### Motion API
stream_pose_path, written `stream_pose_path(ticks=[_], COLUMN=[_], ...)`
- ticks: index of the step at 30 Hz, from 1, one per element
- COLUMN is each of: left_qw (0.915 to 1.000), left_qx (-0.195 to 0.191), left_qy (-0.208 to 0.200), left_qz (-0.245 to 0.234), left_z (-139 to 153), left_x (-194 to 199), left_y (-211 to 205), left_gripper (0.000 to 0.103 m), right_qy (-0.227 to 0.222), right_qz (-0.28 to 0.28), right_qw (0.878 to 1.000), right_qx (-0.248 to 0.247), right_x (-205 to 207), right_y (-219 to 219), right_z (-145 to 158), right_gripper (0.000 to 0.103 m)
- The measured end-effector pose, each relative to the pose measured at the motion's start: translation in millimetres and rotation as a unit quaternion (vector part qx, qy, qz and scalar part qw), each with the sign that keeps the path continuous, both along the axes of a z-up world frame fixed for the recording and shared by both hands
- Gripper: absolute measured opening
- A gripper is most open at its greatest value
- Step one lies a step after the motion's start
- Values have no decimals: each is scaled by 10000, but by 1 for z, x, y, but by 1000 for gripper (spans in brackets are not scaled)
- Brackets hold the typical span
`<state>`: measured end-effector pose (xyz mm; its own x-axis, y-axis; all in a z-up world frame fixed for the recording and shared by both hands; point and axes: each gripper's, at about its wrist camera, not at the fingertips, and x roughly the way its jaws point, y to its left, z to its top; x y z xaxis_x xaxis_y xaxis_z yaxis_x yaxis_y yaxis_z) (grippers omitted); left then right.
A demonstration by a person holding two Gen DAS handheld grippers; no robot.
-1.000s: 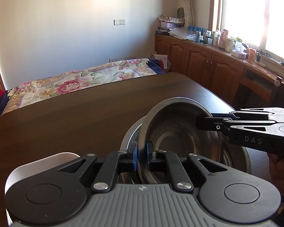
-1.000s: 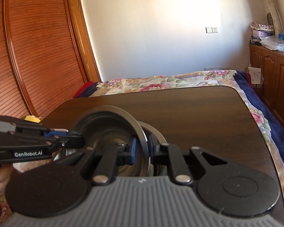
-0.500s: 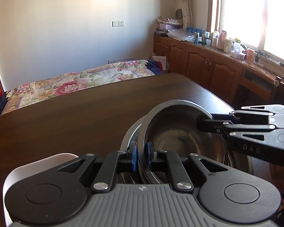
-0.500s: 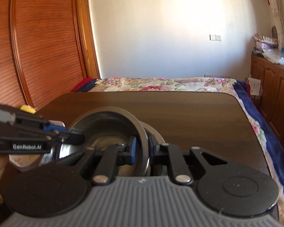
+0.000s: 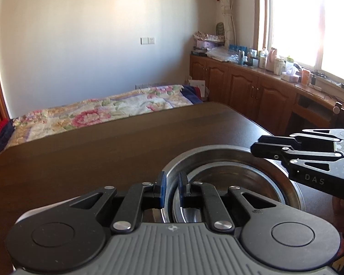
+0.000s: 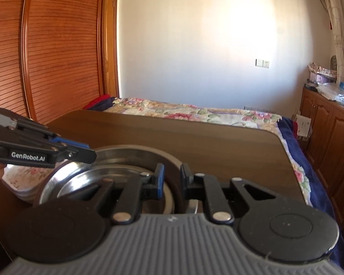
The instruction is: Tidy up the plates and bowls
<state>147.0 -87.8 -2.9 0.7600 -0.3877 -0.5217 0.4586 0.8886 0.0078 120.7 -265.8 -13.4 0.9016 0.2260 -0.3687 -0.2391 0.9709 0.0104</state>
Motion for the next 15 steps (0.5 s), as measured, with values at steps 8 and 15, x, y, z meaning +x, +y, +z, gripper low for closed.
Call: stream_pose_path(ticks=[8, 15], left_qw=[9995, 9993], left_qx=[-44, -171], left_qy=[-252, -213], left_qz=[201, 254], left_z=[-7, -17], left_x=[-6, -8], left_y=[-2, -4], left_gripper=[42, 62], right_qy=[-373, -387], right_qz=[-309, -493], right_qw=[9988, 9976], right_qx=[123, 299], right_x=[-6, -9], right_y=[-11, -15], right_z=[-2, -14], right_gripper=[40, 48])
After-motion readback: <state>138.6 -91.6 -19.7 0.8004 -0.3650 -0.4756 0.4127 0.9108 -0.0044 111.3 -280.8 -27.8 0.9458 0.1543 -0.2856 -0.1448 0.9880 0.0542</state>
